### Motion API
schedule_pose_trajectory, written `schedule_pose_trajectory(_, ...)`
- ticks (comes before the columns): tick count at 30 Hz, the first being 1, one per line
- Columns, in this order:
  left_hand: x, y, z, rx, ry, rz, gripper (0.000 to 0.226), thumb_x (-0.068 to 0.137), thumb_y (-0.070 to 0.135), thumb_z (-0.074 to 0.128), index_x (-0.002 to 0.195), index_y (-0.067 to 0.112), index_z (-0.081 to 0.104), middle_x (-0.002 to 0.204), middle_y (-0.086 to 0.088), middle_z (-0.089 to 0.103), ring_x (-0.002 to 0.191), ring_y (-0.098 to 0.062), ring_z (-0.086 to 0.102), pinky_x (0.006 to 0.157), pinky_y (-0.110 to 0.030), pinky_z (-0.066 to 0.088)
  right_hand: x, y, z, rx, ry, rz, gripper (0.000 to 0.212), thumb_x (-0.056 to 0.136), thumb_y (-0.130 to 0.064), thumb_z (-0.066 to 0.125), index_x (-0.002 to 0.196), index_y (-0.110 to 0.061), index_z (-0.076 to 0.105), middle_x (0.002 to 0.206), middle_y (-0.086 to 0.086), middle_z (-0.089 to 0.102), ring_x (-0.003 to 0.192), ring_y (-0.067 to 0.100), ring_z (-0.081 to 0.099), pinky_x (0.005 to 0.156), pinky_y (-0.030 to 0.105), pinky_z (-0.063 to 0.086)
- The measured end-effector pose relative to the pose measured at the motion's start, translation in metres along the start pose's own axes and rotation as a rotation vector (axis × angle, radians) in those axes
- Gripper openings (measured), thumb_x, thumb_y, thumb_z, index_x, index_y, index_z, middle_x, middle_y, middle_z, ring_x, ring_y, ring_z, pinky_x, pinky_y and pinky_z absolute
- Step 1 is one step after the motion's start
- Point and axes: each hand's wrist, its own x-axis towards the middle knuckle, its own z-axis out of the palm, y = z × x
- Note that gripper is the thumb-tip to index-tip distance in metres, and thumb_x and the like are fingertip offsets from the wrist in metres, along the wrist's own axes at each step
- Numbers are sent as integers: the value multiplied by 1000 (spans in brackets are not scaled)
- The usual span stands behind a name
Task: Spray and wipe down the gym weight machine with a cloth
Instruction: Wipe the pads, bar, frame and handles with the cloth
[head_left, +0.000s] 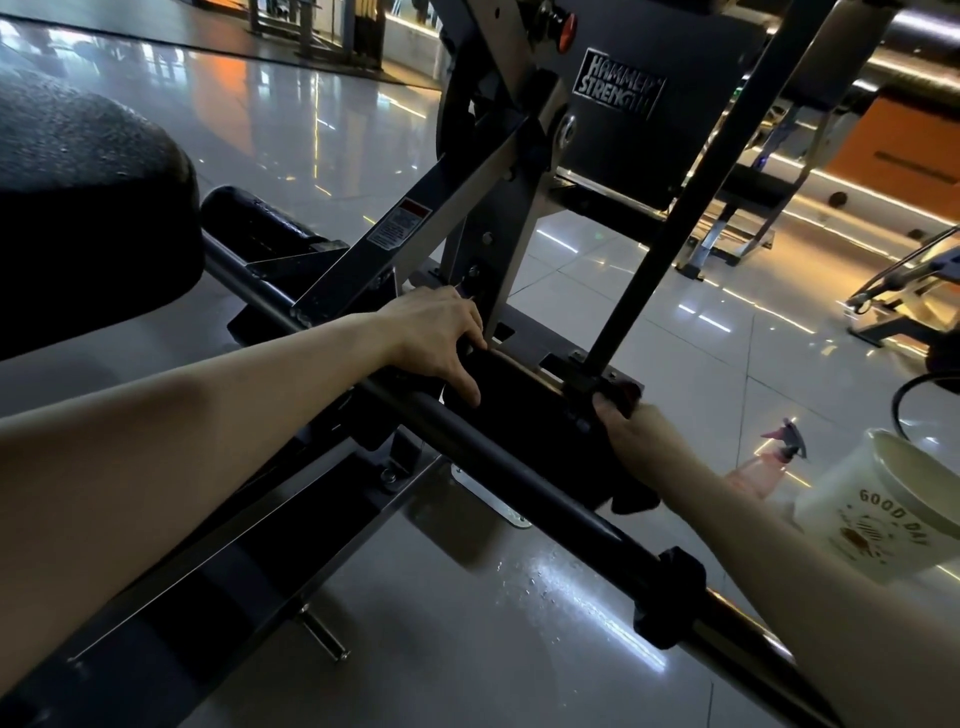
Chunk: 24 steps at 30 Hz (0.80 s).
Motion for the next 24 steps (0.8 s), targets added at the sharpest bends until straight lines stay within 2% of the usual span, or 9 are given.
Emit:
schedule_pose_trajectory(4, 2, 0, 5, -7, 35, -32, 95, 43, 97, 62, 122, 45, 67, 135, 17, 53, 125, -14, 49, 105, -45, 43, 6, -63, 27, -298, 55, -224, 43, 105, -45, 41, 119, -9, 60, 105, 16, 64, 100, 36, 64, 84, 39, 49)
schedule_pose_trajectory(7, -1, 1, 5, -30, 99, -52, 76, 53, 86, 72, 110, 37, 69, 116, 10, 58, 108, -17, 57, 95, -40, 49, 27, -119, 50, -5, -97, -212, 48, 100, -49, 40, 125, -14, 62, 117, 12, 67, 89, 26, 62, 89, 42, 49)
schedule_pose_trajectory(9, -3, 2, 4, -50, 120, -82, 80, 54, 78, 81, 115, 29, 66, 108, 5, 55, 101, -18, 58, 93, -39, 51, 33, -143, 59, 289, -156, -163, 60, 93, -61, 44, 126, -15, 62, 122, 10, 67, 100, 27, 64, 99, 45, 49)
schedule_pose_trajectory(10, -2, 2, 4, -38, 124, -88, 84, 51, 80, 81, 114, 27, 67, 108, 3, 57, 102, -19, 59, 94, -39, 51, 33, -147, 61, 299, -149, -181, 61, 93, -64, 44, 124, -14, 62, 122, 10, 67, 106, 29, 64, 101, 47, 49)
schedule_pose_trajectory(13, 0, 2, 5, -5, 71, -76, 82, 47, 89, 64, 104, 31, 72, 116, 8, 60, 109, -19, 57, 99, -41, 49, 32, -126, 58, -1, -75, -366, 32, 104, -45, 44, 106, -19, 62, 113, 12, 68, 104, 31, 65, 93, 42, 51)
schedule_pose_trajectory(15, 1, 0, 6, 2, 74, -46, 87, 44, 94, 58, 108, 38, 73, 127, 18, 58, 116, -16, 54, 103, -42, 46, 30, -99, 49, -196, -7, -458, 28, 104, -32, 45, 117, -18, 66, 115, 10, 69, 105, 31, 65, 87, 38, 50)
schedule_pose_trajectory(19, -3, 3, 1, 19, 64, -5, 91, 50, 92, 68, 124, 40, 69, 138, 20, 54, 125, -12, 48, 106, -39, 41, 7, -46, 15, -280, 62, -435, 27, 106, -27, 45, 118, -13, 65, 96, 8, 69, 94, 33, 65, 75, 36, 47)
schedule_pose_trajectory(21, -5, 5, -2, 21, 48, 10, 88, 56, 88, 71, 128, 38, 68, 141, 19, 52, 129, -11, 45, 108, -40, 39, -8, -20, -2, -299, 63, -380, 24, 107, -25, 45, 114, -12, 64, 76, -4, 56, 73, 23, 59, 62, 31, 39)
schedule_pose_trajectory(24, -9, 7, -5, 22, 28, 12, 86, 60, 84, 73, 131, 36, 66, 144, 17, 51, 133, -11, 43, 111, -44, 36, -15, 1, -13, -306, 58, -343, 21, 107, -24, 44, 107, -11, 61, 73, -6, 54, 64, 12, 53, 56, 29, 40)
